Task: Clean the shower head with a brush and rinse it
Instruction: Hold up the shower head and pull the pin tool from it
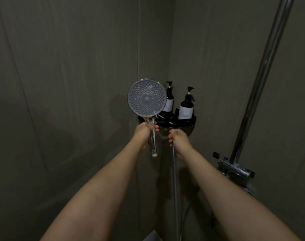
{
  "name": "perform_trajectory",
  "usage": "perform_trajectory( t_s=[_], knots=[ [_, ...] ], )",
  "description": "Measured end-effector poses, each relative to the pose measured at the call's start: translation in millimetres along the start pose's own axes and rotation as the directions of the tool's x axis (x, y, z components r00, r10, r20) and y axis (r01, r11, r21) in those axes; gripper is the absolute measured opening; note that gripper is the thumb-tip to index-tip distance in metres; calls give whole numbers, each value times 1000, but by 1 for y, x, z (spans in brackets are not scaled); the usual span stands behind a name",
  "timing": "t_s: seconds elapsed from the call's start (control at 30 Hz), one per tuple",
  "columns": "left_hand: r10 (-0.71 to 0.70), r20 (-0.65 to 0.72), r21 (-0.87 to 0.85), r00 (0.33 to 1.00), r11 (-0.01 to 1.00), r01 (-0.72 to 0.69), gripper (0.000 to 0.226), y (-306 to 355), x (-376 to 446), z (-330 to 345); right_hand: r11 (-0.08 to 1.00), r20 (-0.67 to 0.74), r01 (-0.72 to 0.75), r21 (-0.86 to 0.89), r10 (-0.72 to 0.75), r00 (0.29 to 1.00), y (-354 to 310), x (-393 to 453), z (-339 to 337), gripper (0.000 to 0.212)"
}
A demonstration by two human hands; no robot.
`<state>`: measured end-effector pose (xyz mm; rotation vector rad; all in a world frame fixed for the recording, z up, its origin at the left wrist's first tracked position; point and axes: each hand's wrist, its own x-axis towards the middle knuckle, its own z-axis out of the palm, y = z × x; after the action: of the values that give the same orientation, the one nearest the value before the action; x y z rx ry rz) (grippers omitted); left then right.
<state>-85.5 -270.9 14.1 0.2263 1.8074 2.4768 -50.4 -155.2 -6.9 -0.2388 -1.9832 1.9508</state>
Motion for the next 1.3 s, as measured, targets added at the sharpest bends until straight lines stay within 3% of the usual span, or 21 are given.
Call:
perform_trajectory(
  t_s=[0.13,0.23,0.4,0.6,0.97,1.17,1.3],
  knots=[
    [-1,49,-45,999,999,3,25,-1,-4,8,992,-76,89,93,-82,994,-4,-2,1,25],
    [8,80,7,997,1000,-9,24,-3,-5,11,989,-88,130,65,-124,988,-10,0,-1,21],
    [-16,148,33,989,999,11,26,-12,-7,18,974,-4,58,218,-58,998,-11,1,1,15],
    [-119,275,96,954,991,96,20,-21,-15,27,964,57,-12,266,-3,998,-13,-10,-18,23],
    [-200,387,50,900,979,196,20,-46,-35,92,996,-187,12,94,6,982,16,-14,-103,22],
    [-252,446,83,858,967,241,26,-67,-38,131,1000,-401,-19,6,20,916,36,-23,-185,24],
    [-272,468,111,841,962,249,25,-80,-40,154,984,-523,-62,-166,-35,852,36,-23,-235,32]
  ],
)
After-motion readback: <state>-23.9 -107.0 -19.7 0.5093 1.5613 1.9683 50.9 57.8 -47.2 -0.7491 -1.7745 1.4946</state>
